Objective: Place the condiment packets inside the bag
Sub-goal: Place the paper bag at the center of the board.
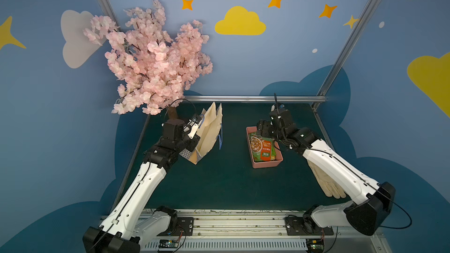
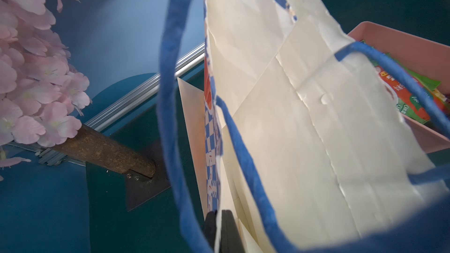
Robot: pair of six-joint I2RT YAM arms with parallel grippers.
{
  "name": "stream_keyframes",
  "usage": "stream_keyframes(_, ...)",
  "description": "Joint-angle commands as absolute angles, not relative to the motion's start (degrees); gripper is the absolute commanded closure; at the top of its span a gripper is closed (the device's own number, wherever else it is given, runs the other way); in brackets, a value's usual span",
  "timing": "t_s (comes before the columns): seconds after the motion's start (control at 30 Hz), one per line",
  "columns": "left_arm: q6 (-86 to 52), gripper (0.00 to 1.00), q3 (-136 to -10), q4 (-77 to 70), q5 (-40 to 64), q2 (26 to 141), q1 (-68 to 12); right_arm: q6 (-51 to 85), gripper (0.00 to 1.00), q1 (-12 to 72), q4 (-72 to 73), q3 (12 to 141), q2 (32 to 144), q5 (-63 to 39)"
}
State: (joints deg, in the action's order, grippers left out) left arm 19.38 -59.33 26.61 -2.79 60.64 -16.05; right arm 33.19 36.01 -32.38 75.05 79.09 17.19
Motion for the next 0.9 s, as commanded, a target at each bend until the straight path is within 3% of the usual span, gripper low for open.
stream_keyframes(0.0, 18.33, 0.94, -58.48, 27.85, -2.64, 60.35, -16.26, 34.33, 0.13, 31.89, -32.23, 71.32, 81.98, 10.94)
stream_keyframes(0.33, 16.88, 0.94, -56.49, 27.11, -0.71, 59.97, -16.52, 37.46, 0.11, 28.35, -39.51, 77.72, 97.62, 3.76)
stream_keyframes(0.87, 16.02, 0.94, -55.46, 26.83, 1.68, 57.57, -16.61, 42.39, 0.10, 32.16, -38.59, 84.74, 109.86, 14.99)
